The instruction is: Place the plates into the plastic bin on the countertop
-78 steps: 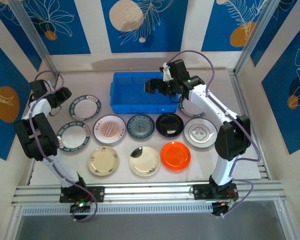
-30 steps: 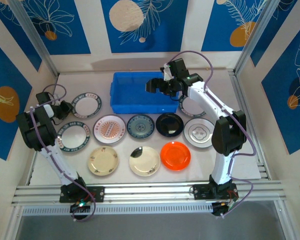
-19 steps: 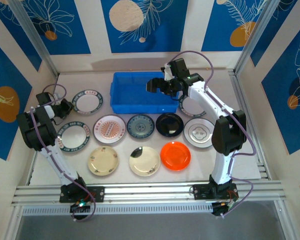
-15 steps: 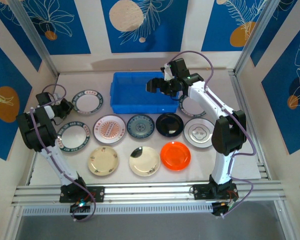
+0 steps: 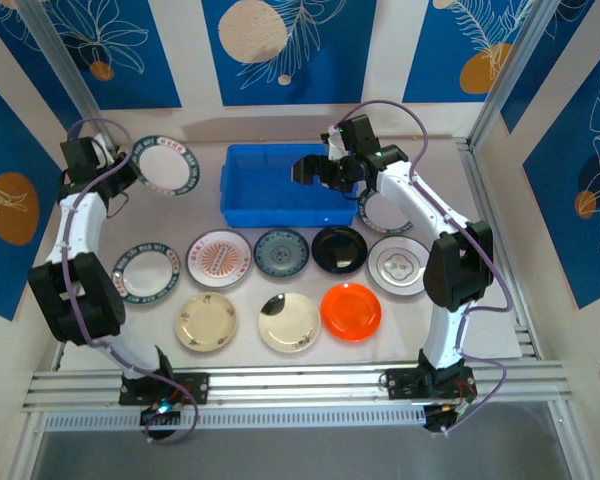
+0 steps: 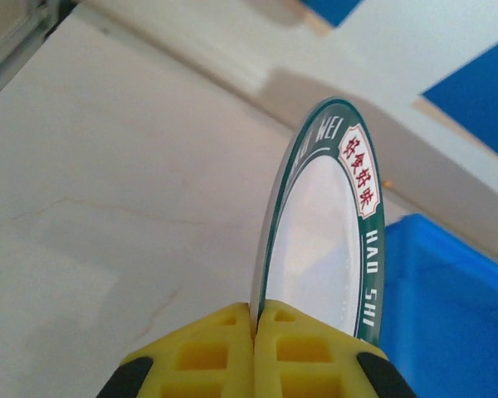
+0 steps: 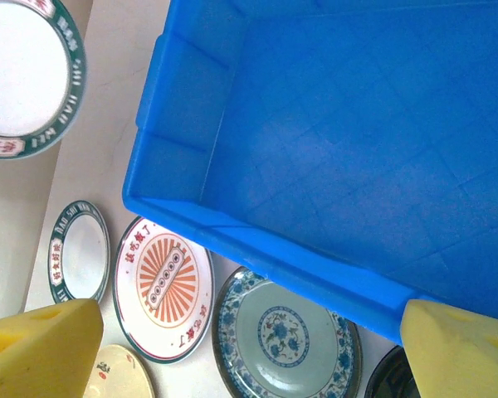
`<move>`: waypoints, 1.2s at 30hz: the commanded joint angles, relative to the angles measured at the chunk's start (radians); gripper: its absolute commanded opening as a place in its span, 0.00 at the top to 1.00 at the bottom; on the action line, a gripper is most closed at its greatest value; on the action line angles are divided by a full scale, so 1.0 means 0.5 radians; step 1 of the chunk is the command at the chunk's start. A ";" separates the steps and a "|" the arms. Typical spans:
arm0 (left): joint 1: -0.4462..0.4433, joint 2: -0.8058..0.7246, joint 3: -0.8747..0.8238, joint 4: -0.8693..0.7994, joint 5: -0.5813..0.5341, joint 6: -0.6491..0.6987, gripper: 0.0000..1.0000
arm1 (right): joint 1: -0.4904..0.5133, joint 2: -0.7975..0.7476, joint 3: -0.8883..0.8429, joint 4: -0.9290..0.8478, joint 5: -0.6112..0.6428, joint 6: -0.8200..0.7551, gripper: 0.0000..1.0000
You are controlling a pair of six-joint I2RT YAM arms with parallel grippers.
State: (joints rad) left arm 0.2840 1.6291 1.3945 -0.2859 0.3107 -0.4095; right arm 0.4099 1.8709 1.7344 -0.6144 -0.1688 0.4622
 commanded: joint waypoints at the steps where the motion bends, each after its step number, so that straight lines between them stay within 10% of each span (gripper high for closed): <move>1: -0.108 -0.063 0.184 -0.224 0.047 0.028 1.00 | -0.024 -0.133 0.081 -0.038 -0.023 -0.035 0.07; 15: -0.551 0.044 0.353 0.112 0.824 -0.516 1.00 | -0.252 -0.422 -0.116 0.252 -0.425 0.056 0.10; 36: -0.928 0.148 0.309 0.391 1.112 -0.749 1.00 | -0.331 -0.303 -0.092 0.549 -0.753 0.268 0.37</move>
State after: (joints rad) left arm -0.1608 1.6993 1.5318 -0.1081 0.8135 -0.7986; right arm 0.2436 1.6924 1.6424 -0.3531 -0.4938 0.5835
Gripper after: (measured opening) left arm 0.065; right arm 0.642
